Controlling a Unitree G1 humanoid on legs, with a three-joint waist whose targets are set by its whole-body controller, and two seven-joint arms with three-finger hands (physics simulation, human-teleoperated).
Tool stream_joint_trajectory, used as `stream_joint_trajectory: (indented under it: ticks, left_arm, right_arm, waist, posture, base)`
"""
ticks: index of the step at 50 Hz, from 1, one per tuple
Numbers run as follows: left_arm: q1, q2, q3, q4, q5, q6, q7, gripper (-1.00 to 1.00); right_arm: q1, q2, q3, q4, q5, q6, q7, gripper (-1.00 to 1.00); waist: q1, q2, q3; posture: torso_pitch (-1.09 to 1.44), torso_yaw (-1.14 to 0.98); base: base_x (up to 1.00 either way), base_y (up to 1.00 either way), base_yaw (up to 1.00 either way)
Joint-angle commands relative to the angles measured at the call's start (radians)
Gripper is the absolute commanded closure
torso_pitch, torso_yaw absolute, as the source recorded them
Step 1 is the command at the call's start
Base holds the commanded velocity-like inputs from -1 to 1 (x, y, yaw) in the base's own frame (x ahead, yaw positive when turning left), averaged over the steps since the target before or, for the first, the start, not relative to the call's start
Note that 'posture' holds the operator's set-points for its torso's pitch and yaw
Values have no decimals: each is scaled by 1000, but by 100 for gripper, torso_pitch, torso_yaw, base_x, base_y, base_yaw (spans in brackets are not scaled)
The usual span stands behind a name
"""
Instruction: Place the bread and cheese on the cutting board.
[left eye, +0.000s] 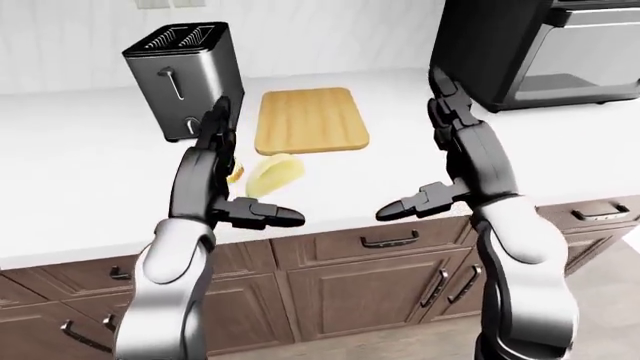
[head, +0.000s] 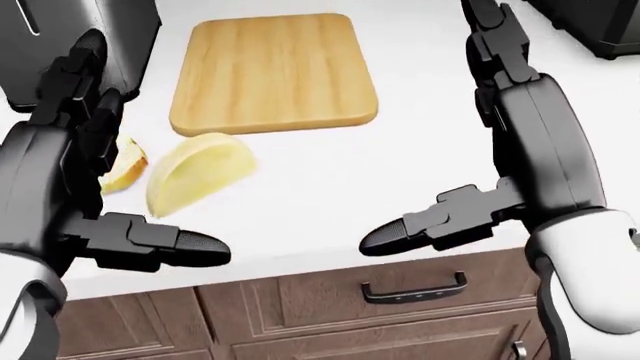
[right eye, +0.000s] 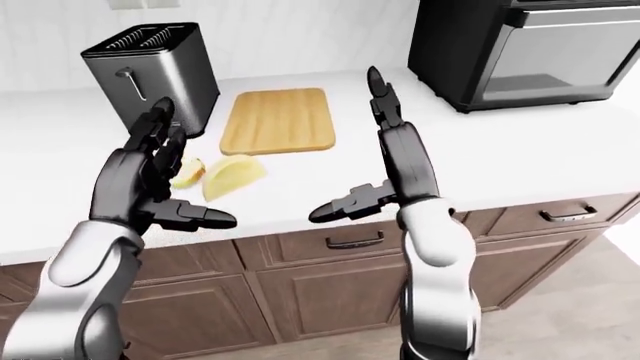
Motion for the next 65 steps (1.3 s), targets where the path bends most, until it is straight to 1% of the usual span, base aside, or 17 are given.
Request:
stream_joint_trajectory:
  ticks: [1,7,10,11,13,19,23,24,25,28,30,34,45,48,54,60,65]
  left_arm:
    - [-27,0,-6,-32,1,-33,0,-100]
    - [-19,0,-1,-32,0,-39,-4,-100]
    - [-18,0,0,-33,-1,-39,-5,-100]
    - [-17,-1,-1,-33,0,-40,-4,-100]
    - [-15,-1,-3,-31,1,-44,-3,-100]
    - [-12,-3,-3,-29,2,-48,-4,-100]
    - [-13,-3,-1,-30,1,-46,-4,-100]
    - [-12,-3,0,-30,0,-48,-4,-100]
    - [-10,-4,0,-30,0,-49,-4,-100]
    - [-7,-5,-2,-28,0,-54,-2,-100]
    - [-7,-5,-2,-30,-1,-53,-2,-100]
    - [-6,-6,-4,-31,1,-52,-1,-100]
    - [-3,3,-10,-33,12,-60,-16,-100]
    - [-57,42,39,-36,-10,0,-65,-100]
    - [-121,265,79,-5,87,-41,-275,-100]
    - [-118,352,132,-50,164,-40,-587,-100]
    - [-113,386,148,81,290,-224,-739,-100]
  right_arm:
    - [-27,-9,-19,-31,-7,-29,-10,-100]
    - [-25,-6,-12,-30,-11,-32,-12,-100]
    - [-19,-4,-12,-29,-12,-40,-11,-100]
    - [-19,-4,-12,-31,-12,-39,-10,-100]
    - [-16,-3,-12,-30,-12,-42,-9,-100]
    - [-10,-1,-11,-33,-13,-46,-8,-100]
    - [-12,-1,-9,-40,-15,-41,-4,-100]
    - [-12,0,-10,-39,-15,-42,-5,-100]
    - [-11,1,-9,-38,-15,-44,-5,-100]
    - [-12,2,-13,-37,-11,-46,-5,-100]
    - [-8,0,-11,-40,-13,-52,-6,-100]
    - [-12,0,-14,-42,-11,-49,-5,-100]
    - [3,3,-5,-35,-14,-69,0,-100]
    - [5,4,-2,-39,-22,-71,6,-100]
    - [13,6,0,-41,-28,-81,19,-100]
    - [14,14,8,-34,-37,-90,24,-100]
    - [30,22,13,-26,-35,-115,22,-100]
  waist:
    - [-4,9,-17]
    - [0,-52,-18]
    - [3,-126,-34]
    - [-3,-100,-26]
    - [-1,-108,-24]
    - [-4,-54,-10]
    - [-12,38,-25]
    - [-1,-2,-21]
    - [-9,14,-22]
    - [-3,-6,-29]
    - [0,-29,-5]
    - [17,-100,-20]
    - [5,-58,-37]
    - [2,-57,-39]
    - [-2,-51,-34]
    - [-3,-46,-25]
    - [2,-43,-22]
  posture:
    - [0,0]
    - [0,0]
    - [0,0]
    - [0,0]
    - [0,0]
    - [0,0]
    - [0,0]
    - [0,0]
    - [0,0]
    - [0,0]
    - [0,0]
    - [0,0]
    - [0,0]
    - [0,0]
    - [0,0]
    - [0,0]
    - [0,0]
  base:
    - [10,3,0]
    - [10,3,0]
    - [10,3,0]
    - [11,3,0]
    - [10,3,0]
    - [11,2,0]
    - [11,2,0]
    - [11,2,0]
    - [11,2,0]
    - [10,3,0]
    - [7,0,0]
    - [0,0,0]
    - [0,0,0]
    - [0,0,0]
    - [0,0,0]
    - [0,0,0]
    - [0,0,0]
